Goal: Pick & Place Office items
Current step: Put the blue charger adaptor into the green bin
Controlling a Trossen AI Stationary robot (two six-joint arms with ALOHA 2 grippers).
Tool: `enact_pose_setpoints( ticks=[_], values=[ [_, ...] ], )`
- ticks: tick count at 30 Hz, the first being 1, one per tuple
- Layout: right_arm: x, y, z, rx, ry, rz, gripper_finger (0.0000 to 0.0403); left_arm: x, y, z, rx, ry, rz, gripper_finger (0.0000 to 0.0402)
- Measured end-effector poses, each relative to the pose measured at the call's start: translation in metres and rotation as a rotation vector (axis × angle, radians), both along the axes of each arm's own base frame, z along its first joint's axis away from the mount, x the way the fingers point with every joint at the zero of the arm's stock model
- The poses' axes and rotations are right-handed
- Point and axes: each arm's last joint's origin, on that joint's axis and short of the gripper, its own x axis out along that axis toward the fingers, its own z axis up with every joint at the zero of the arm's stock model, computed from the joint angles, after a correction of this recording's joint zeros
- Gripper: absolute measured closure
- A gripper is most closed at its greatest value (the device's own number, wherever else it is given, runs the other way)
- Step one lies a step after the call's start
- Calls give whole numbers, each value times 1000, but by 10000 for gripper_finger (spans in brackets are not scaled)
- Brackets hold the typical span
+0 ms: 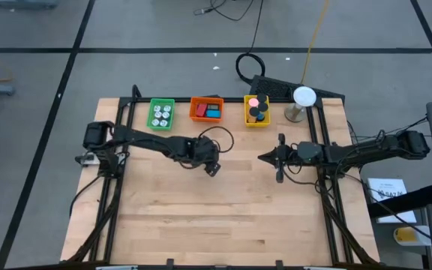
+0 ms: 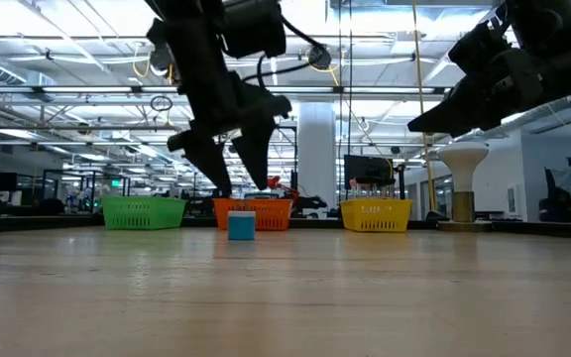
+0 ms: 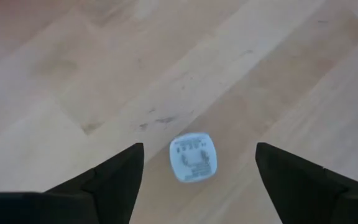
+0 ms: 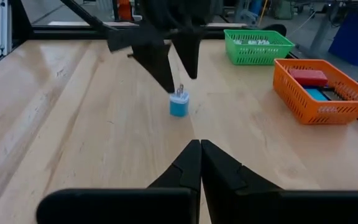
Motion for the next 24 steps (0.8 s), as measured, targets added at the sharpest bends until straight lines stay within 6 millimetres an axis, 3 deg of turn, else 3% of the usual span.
enact_pose_setpoints(
  ticks=[6, 15, 24],
  values=[
    [0, 0, 0, -3, -4, 1, 402, 4, 5, -17, -22, 43, 2, 96],
    [0, 0, 1, -3, -8, 1, 402, 8, 5, -30, -20, 75, -11, 162],
    [0, 0, 1, -3, -9, 1, 401, 10, 8, -37, -8, 82, -16, 178]
  ],
)
